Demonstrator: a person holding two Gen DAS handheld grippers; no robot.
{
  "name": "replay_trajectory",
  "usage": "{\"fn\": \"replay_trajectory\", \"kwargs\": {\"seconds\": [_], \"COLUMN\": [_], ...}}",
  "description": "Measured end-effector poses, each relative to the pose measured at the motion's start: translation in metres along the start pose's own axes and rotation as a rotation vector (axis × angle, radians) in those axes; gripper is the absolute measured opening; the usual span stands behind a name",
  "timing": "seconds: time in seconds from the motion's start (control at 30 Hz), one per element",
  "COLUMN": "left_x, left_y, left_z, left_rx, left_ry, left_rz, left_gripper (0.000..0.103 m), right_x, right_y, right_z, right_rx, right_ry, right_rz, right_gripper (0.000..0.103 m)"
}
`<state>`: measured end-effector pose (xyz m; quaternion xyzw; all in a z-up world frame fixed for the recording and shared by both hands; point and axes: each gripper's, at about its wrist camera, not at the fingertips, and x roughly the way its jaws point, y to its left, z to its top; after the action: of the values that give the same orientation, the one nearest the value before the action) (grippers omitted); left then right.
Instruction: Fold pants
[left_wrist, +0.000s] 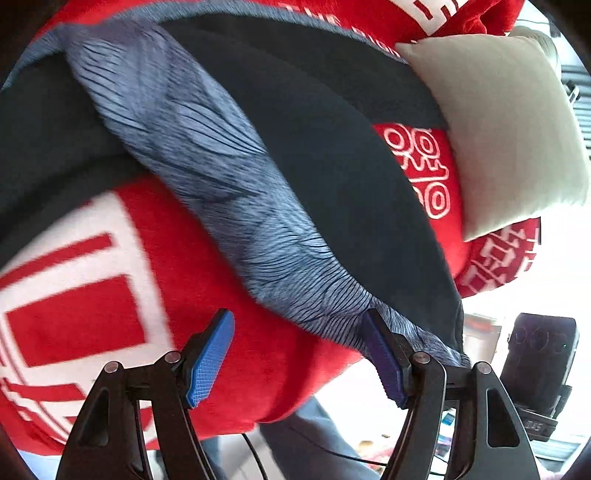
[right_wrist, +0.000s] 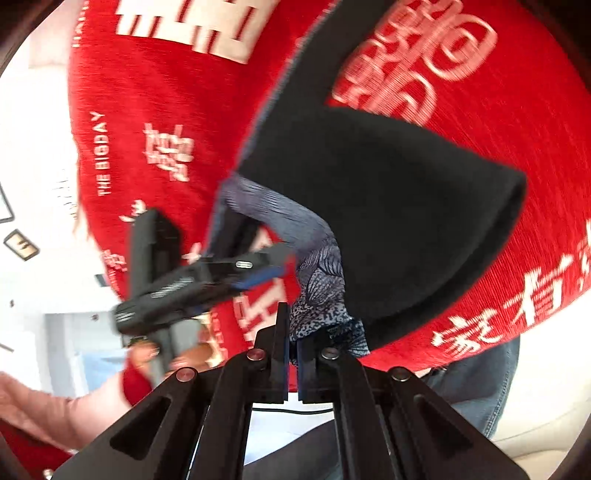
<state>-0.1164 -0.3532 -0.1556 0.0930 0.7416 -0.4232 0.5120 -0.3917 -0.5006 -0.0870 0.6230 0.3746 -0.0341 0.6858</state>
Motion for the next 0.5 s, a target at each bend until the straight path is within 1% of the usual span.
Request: {"fn": "replay_trajectory", "kwargs": {"seconds": [0.03, 0.1, 0.2, 0.23, 0.27, 0.3, 0.33, 0.37, 0.4, 0.47, 0.5], "left_x": [0.003, 0.008, 0.010, 0.010, 0.009, 0.009, 0.008, 0.005, 0.000, -0.012, -0.019], "left_y": [-0.002, -0.009, -0.013, -0.014, -0.015, -0.016, -0.017, -0.020, -0.022, -0.035, -0.046], "left_z": [0.001, 0.003, 0.005, 0.006, 0.006, 0.008, 0.009, 0.011, 0.013, 0.021, 0.029], "left_rx": [-0.004, -0.021, -0.058, -0.075, -0.090, -0.100, -0.110, -0.110, -0.103, -0.070, -0.042], "left_ry": [0.013, 0.033, 0.043, 0.041, 0.035, 0.035, 0.028, 0.011, 0.000, -0.035, -0.056], "left_rz": [-0.009, -0.048, -0.109, -0.128, -0.156, -0.163, -0.161, -0.152, -0.144, -0.115, -0.097], "left_gripper": [0.072, 0.072, 0.072, 0.062, 0.035, 0.026, 0.021, 0.014, 0.012, 0.012, 0.012], "right_x": [-0.005, -0.009, -0.014, -0.014, -0.013, -0.016, -0.016, -0.016, -0.018, -0.022, -0.026], "right_y": [0.005, 0.012, 0.019, 0.022, 0.023, 0.022, 0.020, 0.019, 0.018, 0.019, 0.024], "right_z": [0.004, 0.008, 0.014, 0.017, 0.019, 0.017, 0.018, 0.020, 0.023, 0.031, 0.042], "right_rx": [-0.006, -0.015, -0.033, -0.037, -0.038, -0.035, -0.030, -0.023, -0.012, -0.004, -0.012], "right_ry": [0.009, 0.027, 0.059, 0.072, 0.086, 0.097, 0.105, 0.112, 0.114, 0.107, 0.095], "right_rz": [0.029, 0.057, 0.079, 0.081, 0.080, 0.075, 0.067, 0.060, 0.052, 0.035, 0.022], "right_gripper": [0.002, 0.002, 0.002, 0.002, 0.002, 0.002, 0.002, 0.002, 0.002, 0.002, 0.002]}}
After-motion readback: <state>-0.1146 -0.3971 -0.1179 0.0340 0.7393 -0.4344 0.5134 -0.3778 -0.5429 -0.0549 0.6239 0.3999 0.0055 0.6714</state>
